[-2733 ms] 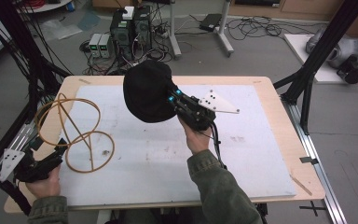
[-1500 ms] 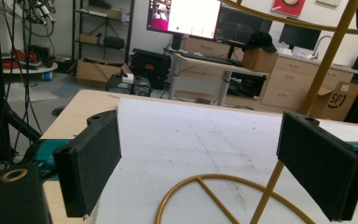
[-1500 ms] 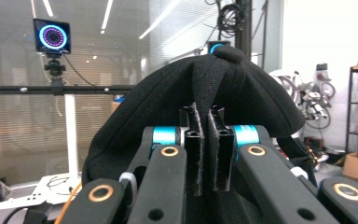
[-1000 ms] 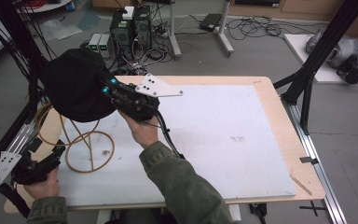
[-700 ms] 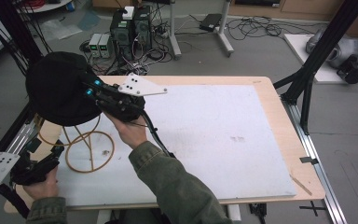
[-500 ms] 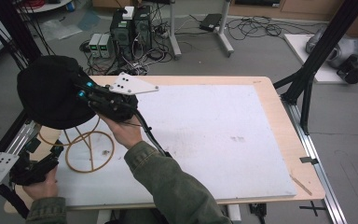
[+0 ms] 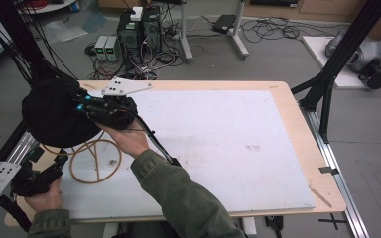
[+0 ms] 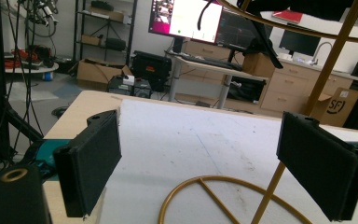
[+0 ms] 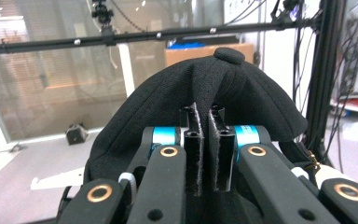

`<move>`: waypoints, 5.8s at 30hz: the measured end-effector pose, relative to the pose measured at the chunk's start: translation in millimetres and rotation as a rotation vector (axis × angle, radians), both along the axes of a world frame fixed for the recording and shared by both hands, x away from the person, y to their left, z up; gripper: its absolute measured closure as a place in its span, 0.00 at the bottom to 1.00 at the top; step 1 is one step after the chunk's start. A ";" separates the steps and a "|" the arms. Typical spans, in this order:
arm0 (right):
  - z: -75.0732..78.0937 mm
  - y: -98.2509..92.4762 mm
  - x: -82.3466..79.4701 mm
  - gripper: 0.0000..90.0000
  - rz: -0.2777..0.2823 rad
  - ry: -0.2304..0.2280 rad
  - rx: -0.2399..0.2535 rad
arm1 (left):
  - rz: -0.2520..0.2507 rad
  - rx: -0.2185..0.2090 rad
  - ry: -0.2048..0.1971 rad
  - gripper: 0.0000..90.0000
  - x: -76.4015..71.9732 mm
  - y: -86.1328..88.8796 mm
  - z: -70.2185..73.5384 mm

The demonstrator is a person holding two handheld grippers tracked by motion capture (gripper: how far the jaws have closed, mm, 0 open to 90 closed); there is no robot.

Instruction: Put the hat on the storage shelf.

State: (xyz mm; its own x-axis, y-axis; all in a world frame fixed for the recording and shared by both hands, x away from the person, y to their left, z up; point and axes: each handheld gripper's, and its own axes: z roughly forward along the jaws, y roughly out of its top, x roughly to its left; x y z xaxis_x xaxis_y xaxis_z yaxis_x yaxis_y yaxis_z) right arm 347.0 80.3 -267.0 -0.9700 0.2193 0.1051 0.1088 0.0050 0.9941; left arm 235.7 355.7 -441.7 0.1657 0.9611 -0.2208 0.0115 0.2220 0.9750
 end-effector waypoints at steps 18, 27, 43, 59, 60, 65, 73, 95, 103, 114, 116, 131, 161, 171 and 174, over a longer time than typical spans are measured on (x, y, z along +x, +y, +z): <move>-0.2 7.4 -2.0 0.93 0.030 -0.007 -0.074 | -0.002 0.009 0.004 0.15 0.6 -0.1 0.0; -1.1 8.0 -1.5 0.88 0.028 0.008 -0.075 | -0.001 0.011 0.005 0.15 0.7 -0.2 0.1; 1.0 1.0 2.4 0.39 -0.013 0.044 -0.047 | 0.001 0.012 0.001 0.15 0.7 -0.8 0.1; 1.9 -43.2 5.9 0.13 -0.164 -0.019 -0.121 | 0.005 0.025 0.005 0.15 -0.2 -1.0 0.5; 2.0 -48.5 6.8 0.13 -0.170 -0.018 -0.117 | 0.007 0.024 0.005 0.15 -0.1 -1.3 0.7; 1.0 -73.2 9.0 0.13 -0.214 -0.019 -0.112 | 0.009 0.020 0.005 0.15 0.4 -1.1 0.4; -6.1 -113.0 4.7 0.13 -0.289 -0.022 -0.120 | 0.011 0.029 0.009 0.15 0.7 -1.5 0.7; -42.9 -234.3 -9.3 0.13 -0.589 -0.051 -0.104 | 0.006 0.020 0.011 0.15 2.3 -2.7 0.7; -56.6 -267.5 -12.9 0.13 -0.666 -0.045 -0.097 | 0.002 0.021 0.014 0.15 2.7 -3.5 0.4; -84.8 -318.7 -26.0 0.13 -0.770 -0.042 -0.074 | 0.005 0.022 0.013 0.15 1.0 -3.5 0.4; -92.0 -328.5 -28.0 0.13 -0.795 -0.039 -0.067 | 0.005 0.016 0.010 0.15 0.7 -3.8 0.6; -141.6 -384.1 -43.3 0.12 -1.203 -0.010 -0.063 | 0.012 0.010 0.010 0.15 -2.0 -2.8 0.3; -170.5 -399.6 -50.8 0.12 -1.251 0.014 -0.102 | 0.014 0.017 0.018 0.15 -1.5 -3.4 -0.1; -170.9 -398.2 -50.5 0.12 -1.230 0.019 -0.095 | 0.018 0.007 0.013 0.15 -3.1 -2.6 0.1; -170.7 -396.9 -50.9 0.12 -1.223 0.014 -0.100 | 0.020 0.000 0.012 0.15 -3.4 -2.2 0.1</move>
